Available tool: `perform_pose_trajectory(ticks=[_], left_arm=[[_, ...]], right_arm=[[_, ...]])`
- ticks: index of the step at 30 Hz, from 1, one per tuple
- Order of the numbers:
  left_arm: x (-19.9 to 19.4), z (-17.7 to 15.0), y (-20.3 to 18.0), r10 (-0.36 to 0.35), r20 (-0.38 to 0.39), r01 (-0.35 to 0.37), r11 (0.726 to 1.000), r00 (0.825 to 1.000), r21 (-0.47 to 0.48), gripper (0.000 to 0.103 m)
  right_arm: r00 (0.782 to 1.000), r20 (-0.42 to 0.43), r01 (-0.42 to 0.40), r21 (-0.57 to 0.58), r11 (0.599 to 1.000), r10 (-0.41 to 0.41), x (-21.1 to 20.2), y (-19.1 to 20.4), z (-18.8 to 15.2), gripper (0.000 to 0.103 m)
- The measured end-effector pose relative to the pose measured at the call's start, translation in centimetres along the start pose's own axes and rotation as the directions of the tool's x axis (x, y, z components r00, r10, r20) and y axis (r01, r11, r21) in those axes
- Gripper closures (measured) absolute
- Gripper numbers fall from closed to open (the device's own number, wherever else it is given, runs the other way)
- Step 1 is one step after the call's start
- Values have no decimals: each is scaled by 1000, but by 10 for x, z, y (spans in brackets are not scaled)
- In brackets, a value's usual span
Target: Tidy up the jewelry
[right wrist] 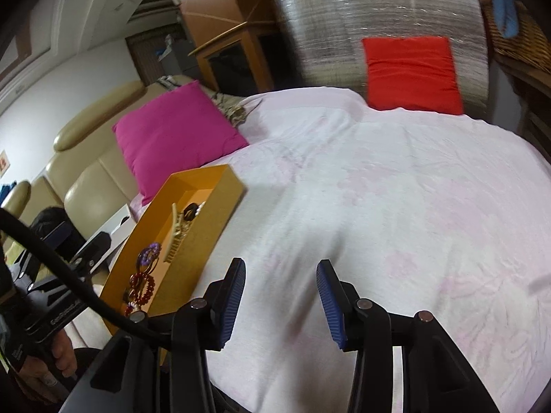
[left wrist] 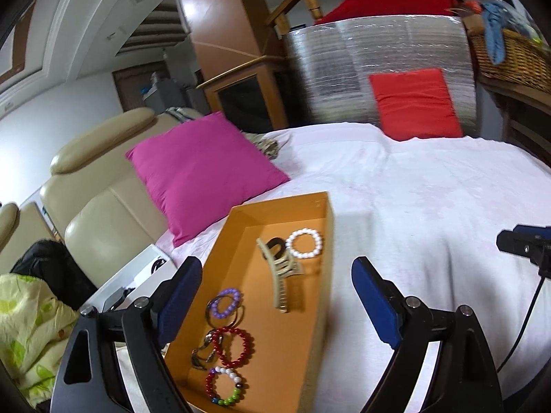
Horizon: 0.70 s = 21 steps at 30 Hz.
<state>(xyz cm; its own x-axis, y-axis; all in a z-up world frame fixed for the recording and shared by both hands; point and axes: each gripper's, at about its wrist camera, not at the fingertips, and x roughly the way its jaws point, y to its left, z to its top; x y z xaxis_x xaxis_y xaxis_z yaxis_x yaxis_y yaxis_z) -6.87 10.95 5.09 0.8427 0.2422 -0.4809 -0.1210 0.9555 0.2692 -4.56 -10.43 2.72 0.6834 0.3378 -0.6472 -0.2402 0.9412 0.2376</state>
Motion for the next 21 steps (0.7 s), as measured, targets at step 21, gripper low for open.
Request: perform_pose_trajectory(ticks=[21], left_arm=[[-16, 7, -101, -111, -10, 111, 980, 994, 166, 9]], right_arm=[[990, 53, 119, 147, 982, -128, -53, -106, -21, 53]])
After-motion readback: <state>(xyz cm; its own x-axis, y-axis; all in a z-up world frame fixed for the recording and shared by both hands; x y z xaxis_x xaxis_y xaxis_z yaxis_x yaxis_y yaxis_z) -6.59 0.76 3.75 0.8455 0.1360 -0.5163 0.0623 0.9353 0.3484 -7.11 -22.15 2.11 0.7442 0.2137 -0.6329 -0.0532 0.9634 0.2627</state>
